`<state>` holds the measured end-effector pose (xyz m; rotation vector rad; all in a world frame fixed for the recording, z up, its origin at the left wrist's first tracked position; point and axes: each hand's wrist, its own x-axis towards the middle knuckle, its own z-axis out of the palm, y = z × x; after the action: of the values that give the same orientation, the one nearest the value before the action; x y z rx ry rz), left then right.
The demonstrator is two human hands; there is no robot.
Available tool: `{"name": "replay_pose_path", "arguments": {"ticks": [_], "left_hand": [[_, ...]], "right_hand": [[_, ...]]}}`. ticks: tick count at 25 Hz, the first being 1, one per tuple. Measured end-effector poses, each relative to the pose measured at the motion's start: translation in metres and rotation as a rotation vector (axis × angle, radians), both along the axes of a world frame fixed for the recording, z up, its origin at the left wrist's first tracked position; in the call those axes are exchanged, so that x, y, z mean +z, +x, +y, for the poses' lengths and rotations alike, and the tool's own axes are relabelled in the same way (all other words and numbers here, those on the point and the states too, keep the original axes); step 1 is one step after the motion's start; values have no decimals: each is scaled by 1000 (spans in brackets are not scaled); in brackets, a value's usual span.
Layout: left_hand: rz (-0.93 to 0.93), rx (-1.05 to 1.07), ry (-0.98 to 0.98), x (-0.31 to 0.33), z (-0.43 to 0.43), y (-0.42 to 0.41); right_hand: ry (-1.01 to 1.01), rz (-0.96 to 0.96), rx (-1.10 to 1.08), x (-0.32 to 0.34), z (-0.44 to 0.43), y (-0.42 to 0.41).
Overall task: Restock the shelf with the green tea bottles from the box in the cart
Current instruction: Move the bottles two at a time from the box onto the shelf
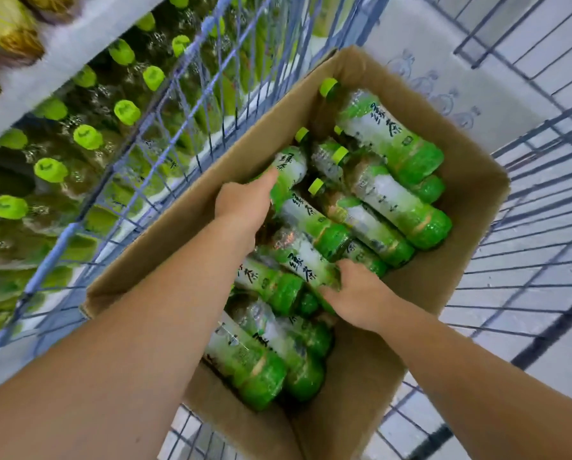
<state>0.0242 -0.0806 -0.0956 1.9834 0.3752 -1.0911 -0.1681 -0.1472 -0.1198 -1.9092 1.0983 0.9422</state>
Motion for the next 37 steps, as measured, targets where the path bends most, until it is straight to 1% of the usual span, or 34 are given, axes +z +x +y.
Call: {"name": "replay_pose_path", "arguments": {"ticks": [1,3,5,8,10,13,14,16,18,20,22,24,25,26,27,29,31,33,35,37], "left_hand": [[14,22,-2,-1,-4,1],[17,-61,-5,-4,-4,4],[17,-245,17,2,1,6],[11,-556,99,13,14,10],[65,-672,115,17,25,12],[127,-766,222,12,42,14],[157,-808,260,10,45,12],[218,-858,300,5,49,9],[247,-847,280,-4,50,10],[276,-792,235,-6,52,11],[307,-669,160,-11,53,10],[230,-513,88,-15,51,5],[173,-457,80,-15,50,3],[147,-429,74,-18,49,2],[143,-413,65,-22,49,3],[169,-425,54,-22,52,3],[197,-427,56,-18,63,1],[205,-423,40,-3,73,-4],[188,-367,-12,12,84,-9],[150,-343,-60,28,95,-15]], "right_hand": [[-13,7,-31,-4,2,3],[-56,9,-88,-9,8,7],[-111,29,-60,-10,12,9],[-167,83,64,-8,11,11],[-145,161,152,-4,5,15],[-99,257,273,4,-3,24],[-83,263,281,9,-6,26],[-13,251,223,19,-9,29],[80,273,139,37,-12,33],[162,300,80,57,-21,39],[149,323,156,75,-34,45],[62,330,295,89,-49,51],[46,312,296,93,-53,51],[56,284,245,94,-57,49],[82,257,145,93,-57,45],[166,209,-168,92,-47,33],[364,126,-509,90,-32,18],[602,-6,-764,90,-12,7],[737,-127,-882,94,10,-1],[803,-248,-917,97,28,-6]]}}
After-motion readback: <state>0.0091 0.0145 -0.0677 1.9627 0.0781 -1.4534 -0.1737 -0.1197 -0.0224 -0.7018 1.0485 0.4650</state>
